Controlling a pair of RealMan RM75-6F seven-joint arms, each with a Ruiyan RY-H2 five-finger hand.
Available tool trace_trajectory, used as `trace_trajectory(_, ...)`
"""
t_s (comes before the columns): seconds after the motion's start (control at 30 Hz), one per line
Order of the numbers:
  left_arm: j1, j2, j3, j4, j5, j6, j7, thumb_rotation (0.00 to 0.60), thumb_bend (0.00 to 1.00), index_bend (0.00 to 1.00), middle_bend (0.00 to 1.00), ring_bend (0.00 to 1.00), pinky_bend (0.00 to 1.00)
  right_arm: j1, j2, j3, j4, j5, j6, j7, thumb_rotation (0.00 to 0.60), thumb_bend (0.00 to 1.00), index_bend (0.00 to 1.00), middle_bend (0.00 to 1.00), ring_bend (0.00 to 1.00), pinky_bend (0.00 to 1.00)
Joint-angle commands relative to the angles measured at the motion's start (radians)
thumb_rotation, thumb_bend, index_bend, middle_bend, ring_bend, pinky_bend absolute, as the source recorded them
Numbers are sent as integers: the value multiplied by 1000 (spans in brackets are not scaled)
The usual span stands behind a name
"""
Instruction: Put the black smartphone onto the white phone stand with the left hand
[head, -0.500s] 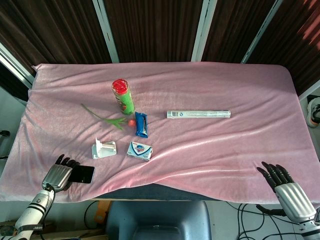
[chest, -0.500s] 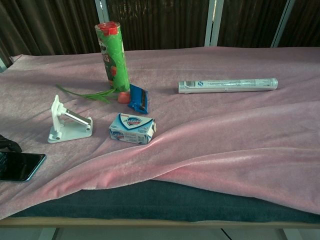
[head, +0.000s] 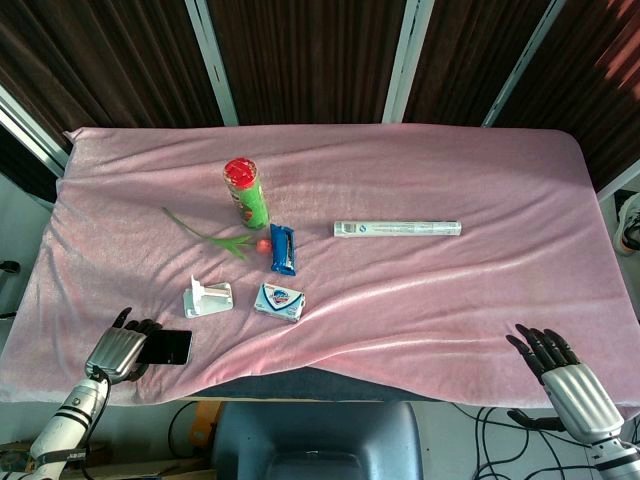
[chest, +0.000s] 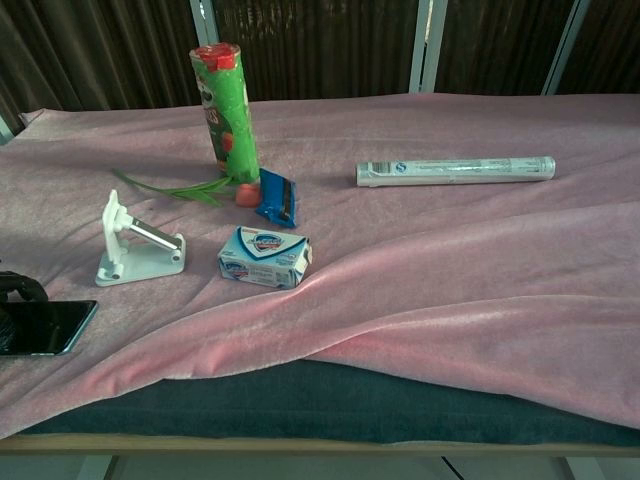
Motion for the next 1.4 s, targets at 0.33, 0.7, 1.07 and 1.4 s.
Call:
trace_trajectory(0.33, 55, -86, -12, 218, 281, 217, -472, 600, 371, 893, 998, 714, 287, -4, 3, 1, 3, 5, 7, 5, 600, 217, 0, 0, 0, 0)
trace_trajectory(0.7, 69, -169, -92, 351, 335, 411, -931, 600, 372, 900, 1000, 714, 280, -3, 1, 0, 2, 4, 4, -1, 600, 217, 0, 0, 0, 0)
trace_trajectory(1.07, 29, -223, -153, 250, 243, 309, -1049, 600, 370, 901, 1000, 701, 263, 1, -2, 1, 0, 10, -8, -9, 600, 218, 0, 0, 0, 0)
trace_trajectory(1.4, -8, -309, -180, 363, 244, 274, -1236, 600, 368, 901, 1000, 694, 222, -4, 3, -1, 6, 3, 9, 8, 600, 217, 0, 0, 0, 0)
